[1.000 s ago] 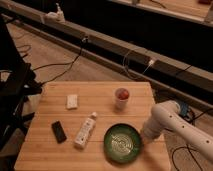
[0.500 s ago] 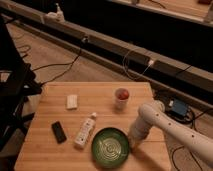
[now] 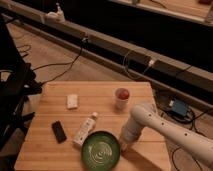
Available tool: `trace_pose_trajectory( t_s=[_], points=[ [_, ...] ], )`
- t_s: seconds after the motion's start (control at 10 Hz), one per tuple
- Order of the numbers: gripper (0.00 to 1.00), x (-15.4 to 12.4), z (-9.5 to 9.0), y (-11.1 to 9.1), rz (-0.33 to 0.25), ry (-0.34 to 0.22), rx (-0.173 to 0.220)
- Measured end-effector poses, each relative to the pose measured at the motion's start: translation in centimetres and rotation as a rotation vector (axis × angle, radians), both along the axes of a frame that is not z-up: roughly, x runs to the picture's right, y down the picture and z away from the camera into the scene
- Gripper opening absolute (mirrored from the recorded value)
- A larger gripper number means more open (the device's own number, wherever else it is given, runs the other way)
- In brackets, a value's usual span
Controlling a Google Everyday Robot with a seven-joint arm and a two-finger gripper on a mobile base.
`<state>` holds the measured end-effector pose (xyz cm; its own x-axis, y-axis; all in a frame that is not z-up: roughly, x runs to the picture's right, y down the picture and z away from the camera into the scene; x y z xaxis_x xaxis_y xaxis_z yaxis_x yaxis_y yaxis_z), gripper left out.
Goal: Push the ceramic bowl across the table
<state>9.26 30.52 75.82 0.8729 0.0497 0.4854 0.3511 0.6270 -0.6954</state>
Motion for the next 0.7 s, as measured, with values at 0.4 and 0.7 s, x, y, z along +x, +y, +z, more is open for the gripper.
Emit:
trace_pose_trajectory(
  t_s=[0.4,0.7],
  points=[
    [0.00,1.7,-0.9,-2.7,0.001,0.061,0.082],
    [0.23,1.6,-0.9,-2.7,-0.001,0.059,0.082]
  ],
)
